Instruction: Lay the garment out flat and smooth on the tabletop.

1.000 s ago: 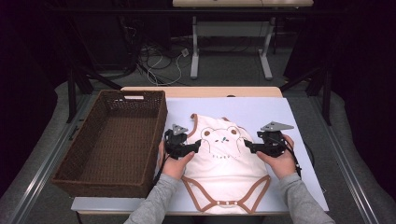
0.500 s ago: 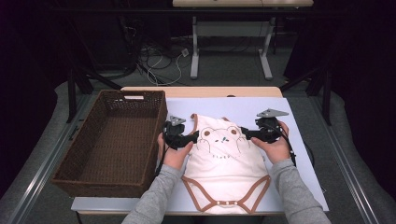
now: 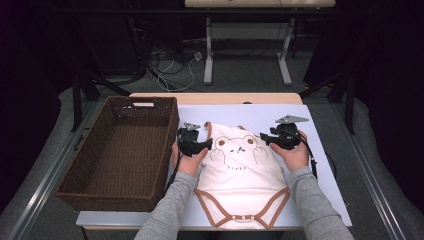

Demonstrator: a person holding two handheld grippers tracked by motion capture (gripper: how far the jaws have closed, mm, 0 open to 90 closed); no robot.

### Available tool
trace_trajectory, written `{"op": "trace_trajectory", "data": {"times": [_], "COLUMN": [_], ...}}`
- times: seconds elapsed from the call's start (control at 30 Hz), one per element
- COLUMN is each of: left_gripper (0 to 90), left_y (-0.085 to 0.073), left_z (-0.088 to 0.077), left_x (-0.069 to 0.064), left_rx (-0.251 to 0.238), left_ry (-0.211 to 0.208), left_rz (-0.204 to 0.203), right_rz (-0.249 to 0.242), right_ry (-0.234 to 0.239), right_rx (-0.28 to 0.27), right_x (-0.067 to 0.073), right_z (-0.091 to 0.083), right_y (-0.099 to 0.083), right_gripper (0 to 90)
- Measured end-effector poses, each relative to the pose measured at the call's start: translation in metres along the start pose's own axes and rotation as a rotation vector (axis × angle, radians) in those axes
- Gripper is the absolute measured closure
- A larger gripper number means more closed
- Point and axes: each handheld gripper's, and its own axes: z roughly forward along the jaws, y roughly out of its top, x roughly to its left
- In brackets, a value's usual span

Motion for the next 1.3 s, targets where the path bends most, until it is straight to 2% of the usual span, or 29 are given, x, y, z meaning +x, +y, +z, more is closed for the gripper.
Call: {"op": "trace_trajectory", "data": {"times": [0.1,0.17,0.27,0.43,0.53,0.57,0.6,0.77,0.9,0.93,0.97,1.07,1.2,1.3], "left_gripper": [37.8,39.1,41.2,46.2,46.6,47.0,47.0,51.1,58.4,59.9,61.7,69.6,76.8,85.2], "left_y": [-0.002,-0.003,-0.005,-0.008,-0.01,-0.01,-0.01,-0.011,-0.011,-0.011,-0.011,-0.011,-0.012,-0.012], "left_z": [0.005,0.008,0.013,0.018,0.02,0.02,0.021,0.02,0.019,0.018,0.018,0.018,0.018,0.018], "left_x": [0.003,0.005,0.01,0.013,0.014,0.015,0.015,0.018,0.016,0.016,0.015,0.015,0.012,0.012], "left_rx": [0.02,0.033,0.051,0.076,0.095,0.108,0.107,0.105,0.121,0.126,0.128,0.139,0.14,0.145], "left_ry": [0.01,0.036,0.028,0.019,0.027,0.04,0.047,0.055,0.029,0.032,0.039,0.057,0.048,0.015], "left_rz": [-0.019,-0.025,-0.04,-0.086,-0.078,-0.06,-0.064,-0.054,-0.059,-0.051,-0.038,-0.014,0.01,0.001], "right_rz": [-0.015,-0.027,-0.033,-0.06,-0.066,-0.063,-0.059,-0.018,0.002,0.005,0.009,-0.02,-0.047,-0.041], "right_ry": [0.018,0.018,0.016,-0.019,-0.037,-0.044,-0.046,-0.012,0.006,0.024,0.031,0.04,0.042,0.057], "right_rx": [0.026,0.036,0.038,0.056,0.073,0.073,0.076,0.094,0.124,0.128,0.14,0.159,0.16,0.149], "right_x": [0.001,0.002,0.002,0.0,-0.002,-0.002,-0.003,-0.006,-0.009,-0.009,-0.008,-0.004,-0.002,-0.001], "right_z": [0.006,0.008,0.008,0.01,0.011,0.012,0.012,0.017,0.022,0.023,0.024,0.028,0.03,0.028], "right_y": [-0.005,-0.007,-0.01,-0.012,-0.015,-0.016,-0.017,-0.022,-0.026,-0.027,-0.028,-0.03,-0.031,-0.03], "right_gripper": [50.8,50.6,49.3,46.9,46.8,46.3,45.8,47.4,48.4,49.0,50.5,56.4,72.2,85.2]}}
